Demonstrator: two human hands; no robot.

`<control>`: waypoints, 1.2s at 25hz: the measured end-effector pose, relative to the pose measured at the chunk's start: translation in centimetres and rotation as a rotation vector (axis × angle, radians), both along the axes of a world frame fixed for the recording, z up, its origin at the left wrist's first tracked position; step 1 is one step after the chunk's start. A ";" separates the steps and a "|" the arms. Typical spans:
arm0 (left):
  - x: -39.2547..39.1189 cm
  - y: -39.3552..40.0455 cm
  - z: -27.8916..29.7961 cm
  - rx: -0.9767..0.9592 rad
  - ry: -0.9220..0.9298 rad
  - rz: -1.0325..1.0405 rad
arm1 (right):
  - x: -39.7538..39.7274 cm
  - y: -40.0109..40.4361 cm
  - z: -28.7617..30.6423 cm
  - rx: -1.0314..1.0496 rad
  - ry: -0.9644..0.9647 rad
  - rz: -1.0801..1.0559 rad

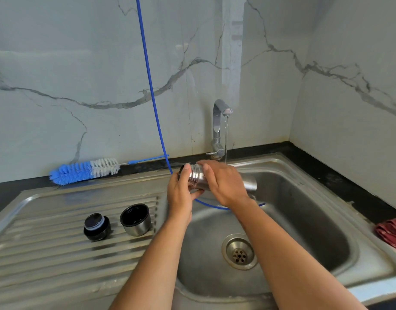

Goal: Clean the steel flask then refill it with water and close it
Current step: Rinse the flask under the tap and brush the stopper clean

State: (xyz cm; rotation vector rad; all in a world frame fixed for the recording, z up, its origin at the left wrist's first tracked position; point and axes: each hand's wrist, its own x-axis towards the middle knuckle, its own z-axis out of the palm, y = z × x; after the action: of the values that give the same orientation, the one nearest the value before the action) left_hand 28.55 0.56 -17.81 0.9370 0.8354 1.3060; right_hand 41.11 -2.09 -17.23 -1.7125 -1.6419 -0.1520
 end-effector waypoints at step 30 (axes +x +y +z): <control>-0.9 -0.3 0.8 0.066 -0.012 0.033 | 3.9 -1.0 -1.2 -0.295 0.433 -0.295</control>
State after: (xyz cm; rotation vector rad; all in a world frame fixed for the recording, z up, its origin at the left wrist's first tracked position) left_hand 27.64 0.30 -17.05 0.9700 0.8048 1.3733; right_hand 45.01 -3.05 -18.41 -2.0324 -1.1301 0.3170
